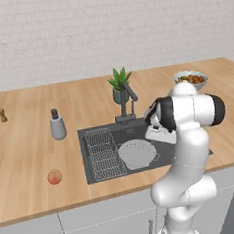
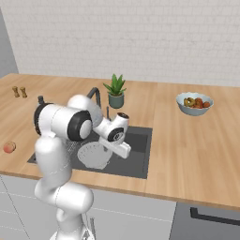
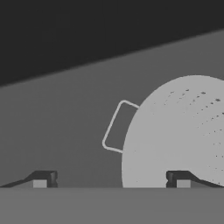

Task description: Put the colander in the sink, put the peach in the colander, and turn on the sink faucet and pour water over the colander.

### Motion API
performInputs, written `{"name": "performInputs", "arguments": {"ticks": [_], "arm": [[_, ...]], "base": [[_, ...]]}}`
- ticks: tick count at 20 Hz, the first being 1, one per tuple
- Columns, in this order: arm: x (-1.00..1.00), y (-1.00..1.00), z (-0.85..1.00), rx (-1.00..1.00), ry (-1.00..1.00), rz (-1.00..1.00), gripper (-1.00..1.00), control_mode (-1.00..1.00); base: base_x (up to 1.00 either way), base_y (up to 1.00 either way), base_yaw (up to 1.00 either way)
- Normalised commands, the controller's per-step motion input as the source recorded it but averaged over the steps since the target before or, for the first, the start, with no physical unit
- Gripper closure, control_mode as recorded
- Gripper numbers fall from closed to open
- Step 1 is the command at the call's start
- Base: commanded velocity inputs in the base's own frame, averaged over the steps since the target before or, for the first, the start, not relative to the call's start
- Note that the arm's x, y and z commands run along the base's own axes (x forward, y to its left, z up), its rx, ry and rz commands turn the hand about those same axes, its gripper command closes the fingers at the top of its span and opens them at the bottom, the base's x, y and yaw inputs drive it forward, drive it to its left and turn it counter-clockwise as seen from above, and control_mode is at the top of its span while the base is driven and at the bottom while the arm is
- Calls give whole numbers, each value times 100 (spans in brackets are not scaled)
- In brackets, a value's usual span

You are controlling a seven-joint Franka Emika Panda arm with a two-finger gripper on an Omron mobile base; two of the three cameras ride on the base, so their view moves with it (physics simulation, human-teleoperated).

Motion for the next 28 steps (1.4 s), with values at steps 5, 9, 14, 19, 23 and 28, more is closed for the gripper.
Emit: {"name": "performInputs", "arguments": {"ticks": [5, 9, 14, 19, 23, 28], "arm": [[-32, 0, 63, 2, 0, -13, -100, -100], [-31, 5, 59, 3, -1, -41, -100, -100], [-38, 12, 50, 6, -4, -63, -100, -100], [-44, 10, 40, 4, -4, -59, -100, -100], [-48, 1, 29, 5, 0, -44, -100, -100], [-38, 15, 25, 2, -3, -22, -100, -100]], "base": [[0, 0, 0], [0, 0, 0], [0, 0, 0], [0, 0, 0], [0, 0, 0], [0, 0, 0]]}}
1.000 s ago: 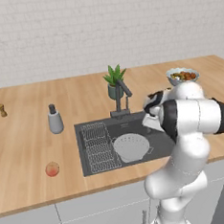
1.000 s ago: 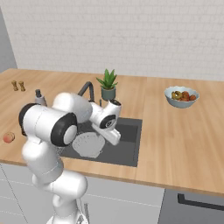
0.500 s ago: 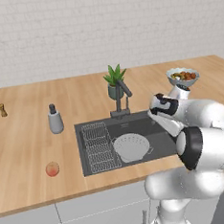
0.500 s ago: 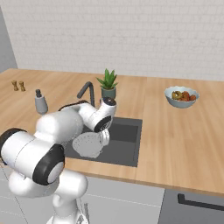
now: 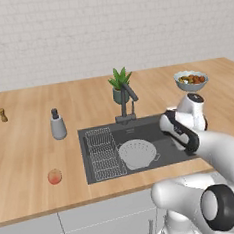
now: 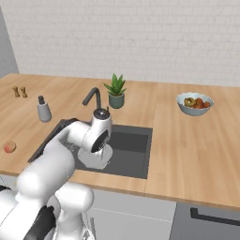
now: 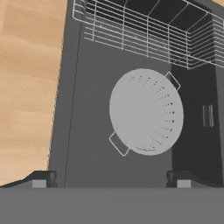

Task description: Put the colander in the sink, put the peach in the colander, and turn on the sink faucet and pour water over the colander.

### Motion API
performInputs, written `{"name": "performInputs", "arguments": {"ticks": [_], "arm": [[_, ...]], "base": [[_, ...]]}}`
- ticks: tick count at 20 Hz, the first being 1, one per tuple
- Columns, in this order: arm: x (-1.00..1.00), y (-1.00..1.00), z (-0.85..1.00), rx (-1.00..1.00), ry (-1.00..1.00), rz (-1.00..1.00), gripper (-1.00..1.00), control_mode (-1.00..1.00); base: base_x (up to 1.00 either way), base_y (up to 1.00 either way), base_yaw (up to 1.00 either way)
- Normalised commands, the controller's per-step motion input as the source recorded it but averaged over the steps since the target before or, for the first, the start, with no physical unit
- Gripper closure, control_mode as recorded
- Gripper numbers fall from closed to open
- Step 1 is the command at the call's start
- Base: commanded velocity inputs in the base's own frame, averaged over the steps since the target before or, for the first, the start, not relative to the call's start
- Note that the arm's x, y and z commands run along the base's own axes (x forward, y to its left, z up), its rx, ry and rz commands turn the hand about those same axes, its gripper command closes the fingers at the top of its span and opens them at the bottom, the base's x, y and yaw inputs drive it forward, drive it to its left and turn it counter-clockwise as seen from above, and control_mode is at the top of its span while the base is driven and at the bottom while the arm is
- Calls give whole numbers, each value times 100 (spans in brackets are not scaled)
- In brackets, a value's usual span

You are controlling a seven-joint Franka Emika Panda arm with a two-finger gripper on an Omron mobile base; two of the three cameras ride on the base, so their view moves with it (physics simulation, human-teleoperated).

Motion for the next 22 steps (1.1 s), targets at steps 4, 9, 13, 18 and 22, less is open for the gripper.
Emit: {"name": "performInputs", "arguments": {"ticks": [4, 9, 13, 18, 22], "arm": [[-37, 17, 16, 9, 0, -16, -100, -100], [-43, 13, 12, 20, 0, -19, -100, -100], [-38, 17, 15, 24, 0, -26, -100, -100], [-26, 39, 18, 18, 4, -54, -100, -100], [4, 63, 16, 4, 7, -55, -100, -100]], "base": [[0, 0, 0], [0, 0, 0], [0, 0, 0], [0, 0, 0], [0, 0, 0]]}}
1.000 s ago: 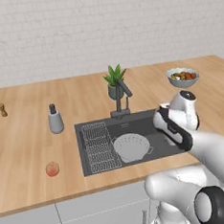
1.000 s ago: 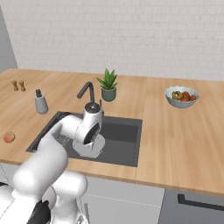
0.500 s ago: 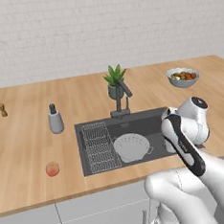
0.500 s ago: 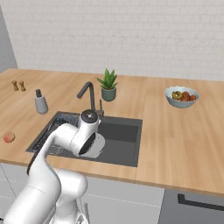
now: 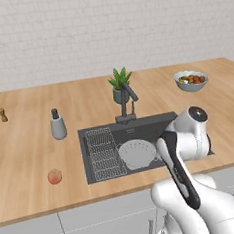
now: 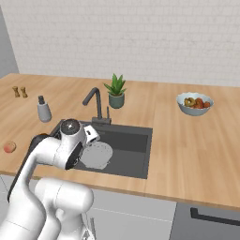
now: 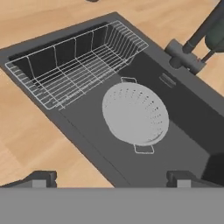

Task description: Put the colander in the sink, put the peach in the colander, and turn on the sink faucet and pour water over the colander.

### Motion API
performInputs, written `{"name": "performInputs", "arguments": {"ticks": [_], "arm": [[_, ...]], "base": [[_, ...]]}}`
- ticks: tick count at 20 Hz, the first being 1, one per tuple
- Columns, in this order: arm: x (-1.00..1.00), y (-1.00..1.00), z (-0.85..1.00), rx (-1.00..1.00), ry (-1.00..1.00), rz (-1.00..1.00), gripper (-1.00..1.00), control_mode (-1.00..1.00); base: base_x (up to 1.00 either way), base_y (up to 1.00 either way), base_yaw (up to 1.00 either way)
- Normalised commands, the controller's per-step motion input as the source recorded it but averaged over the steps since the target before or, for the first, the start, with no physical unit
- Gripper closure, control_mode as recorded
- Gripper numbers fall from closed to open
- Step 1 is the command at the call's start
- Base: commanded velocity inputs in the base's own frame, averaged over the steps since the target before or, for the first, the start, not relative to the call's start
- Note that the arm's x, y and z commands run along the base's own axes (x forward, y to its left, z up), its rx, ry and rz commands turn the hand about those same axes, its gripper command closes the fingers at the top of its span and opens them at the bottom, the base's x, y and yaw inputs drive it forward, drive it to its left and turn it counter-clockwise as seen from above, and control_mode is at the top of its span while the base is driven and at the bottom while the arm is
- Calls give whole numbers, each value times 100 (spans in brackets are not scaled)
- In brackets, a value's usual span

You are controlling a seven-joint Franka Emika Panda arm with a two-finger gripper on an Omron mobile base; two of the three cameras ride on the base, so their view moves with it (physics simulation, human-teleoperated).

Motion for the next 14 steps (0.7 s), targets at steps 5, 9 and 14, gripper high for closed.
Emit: {"name": "performInputs", "arguments": {"ticks": [5, 9, 14], "arm": [[29, 81, 19, 0, 8, -32, -100, -100], [17, 90, 14, 0, 0, -26, -100, -100], [12, 93, 0, 4, 10, -25, -100, -100]], "base": [[0, 0, 0], [0, 0, 0], [0, 0, 0]]}}
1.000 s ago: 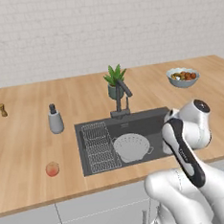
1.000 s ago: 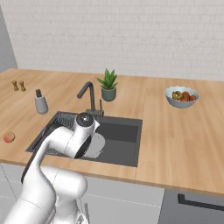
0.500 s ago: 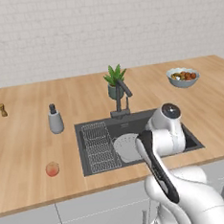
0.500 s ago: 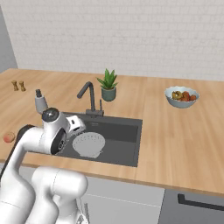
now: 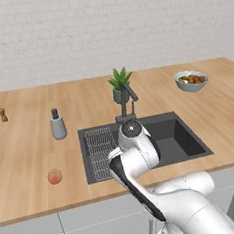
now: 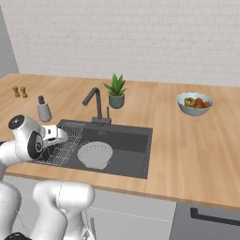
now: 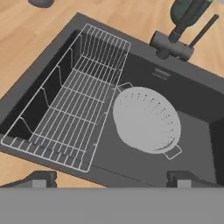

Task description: Put the colander in the sink, put the peach in the colander, and turn on the sink faucet and pour water over the colander.

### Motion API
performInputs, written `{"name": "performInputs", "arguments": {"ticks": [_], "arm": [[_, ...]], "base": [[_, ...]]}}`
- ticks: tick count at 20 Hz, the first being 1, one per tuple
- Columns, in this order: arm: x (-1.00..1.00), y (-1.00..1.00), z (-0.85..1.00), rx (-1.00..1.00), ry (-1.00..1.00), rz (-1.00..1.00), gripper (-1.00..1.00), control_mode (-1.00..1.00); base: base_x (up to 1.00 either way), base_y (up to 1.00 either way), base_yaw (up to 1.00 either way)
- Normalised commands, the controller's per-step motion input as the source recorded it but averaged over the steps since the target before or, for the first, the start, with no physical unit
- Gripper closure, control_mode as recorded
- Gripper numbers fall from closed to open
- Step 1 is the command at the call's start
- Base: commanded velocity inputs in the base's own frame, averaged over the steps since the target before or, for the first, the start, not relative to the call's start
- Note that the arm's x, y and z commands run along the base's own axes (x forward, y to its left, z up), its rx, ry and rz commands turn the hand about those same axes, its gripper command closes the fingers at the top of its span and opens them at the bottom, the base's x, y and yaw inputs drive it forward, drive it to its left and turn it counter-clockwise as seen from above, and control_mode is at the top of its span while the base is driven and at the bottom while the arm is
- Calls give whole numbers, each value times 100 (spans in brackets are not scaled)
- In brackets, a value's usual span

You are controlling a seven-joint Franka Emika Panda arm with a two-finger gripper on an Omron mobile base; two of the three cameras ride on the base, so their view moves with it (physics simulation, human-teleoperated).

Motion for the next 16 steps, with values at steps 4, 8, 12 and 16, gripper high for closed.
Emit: {"name": "performInputs", "arguments": {"ticks": [4, 8, 12, 16], "arm": [[21, 91, -2, 20, 21, -18, -100, -100], [30, 79, -2, 28, 25, -3, -100, -100], [27, 73, 0, 34, 28, 0, -100, -100], [18, 82, -14, 15, 26, -9, -100, -100]], "base": [[0, 0, 0], [0, 0, 0], [0, 0, 0], [0, 0, 0]]}}
